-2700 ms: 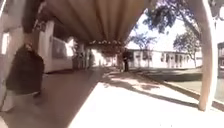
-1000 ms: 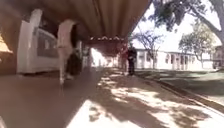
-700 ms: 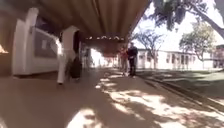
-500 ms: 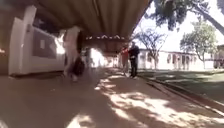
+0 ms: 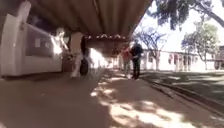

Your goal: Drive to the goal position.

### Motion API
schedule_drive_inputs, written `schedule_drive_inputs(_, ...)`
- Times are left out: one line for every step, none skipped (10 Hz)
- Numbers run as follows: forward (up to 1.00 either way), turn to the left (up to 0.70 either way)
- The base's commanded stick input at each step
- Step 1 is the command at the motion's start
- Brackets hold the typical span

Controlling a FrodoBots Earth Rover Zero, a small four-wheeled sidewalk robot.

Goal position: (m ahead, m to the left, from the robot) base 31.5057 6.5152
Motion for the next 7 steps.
schedule_drive_inputs(0.85,0.00)
schedule_drive_inputs(0.85,0.00)
schedule_drive_inputs(0.85,0.00)
schedule_drive_inputs(0.85,0.00)
schedule_drive_inputs(0.85,0.00)
schedule_drive_inputs(0.85,0.00)
schedule_drive_inputs(0.85,0.00)
